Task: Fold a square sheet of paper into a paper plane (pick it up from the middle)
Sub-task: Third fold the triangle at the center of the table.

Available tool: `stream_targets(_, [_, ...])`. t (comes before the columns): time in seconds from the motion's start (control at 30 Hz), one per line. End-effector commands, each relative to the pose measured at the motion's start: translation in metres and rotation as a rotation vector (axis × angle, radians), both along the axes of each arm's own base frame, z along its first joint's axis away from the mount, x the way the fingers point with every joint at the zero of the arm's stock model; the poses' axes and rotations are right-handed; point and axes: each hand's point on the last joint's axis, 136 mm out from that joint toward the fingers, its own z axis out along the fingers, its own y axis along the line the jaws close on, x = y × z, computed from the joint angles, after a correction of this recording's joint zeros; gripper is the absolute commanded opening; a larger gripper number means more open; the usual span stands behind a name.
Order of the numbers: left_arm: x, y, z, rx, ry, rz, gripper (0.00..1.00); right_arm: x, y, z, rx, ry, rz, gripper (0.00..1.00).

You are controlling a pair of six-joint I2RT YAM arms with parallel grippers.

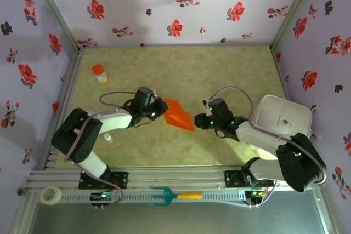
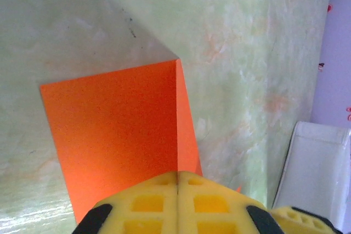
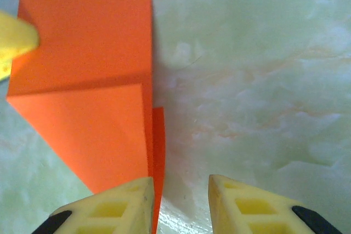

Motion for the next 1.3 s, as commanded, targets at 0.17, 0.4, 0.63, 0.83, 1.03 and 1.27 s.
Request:
stream_targets(0.17, [-0.002, -0.009, 0.000, -0.012, 0.000, -0.038, 0.21, -0.009, 0.031, 0.019, -0.184, -0.418, 0.252, 0.36])
stream_targets(0.4, [-0.002, -0.016, 0.001, -0.048, -0.001, -0.060, 0.21, -0.020, 0.043, 0.008, -0.317, -0.521, 0.357, 0.40])
stream_targets(0.63, [-0.002, -0.017, 0.004, -0.061, 0.001, -0.067, 0.15, -0.017, 0.048, 0.005, -0.366, -0.557, 0.367, 0.40])
stream_targets(0.83, [-0.002, -0.018, 0.002, -0.067, 0.005, -0.087, 0.05, -0.018, 0.045, 0.005, -0.378, -0.559, 0.367, 0.41])
stream_targets(1.03, [-0.002, -0.019, 0.001, -0.053, 0.016, -0.120, 0.01, -0.023, 0.041, 0.002, -0.380, -0.559, 0.385, 0.44])
stream_targets(1.27, [-0.002, -0.022, 0.001, -0.046, 0.028, -0.146, 0.00, -0.022, 0.039, -0.005, -0.402, -0.552, 0.388, 0.44])
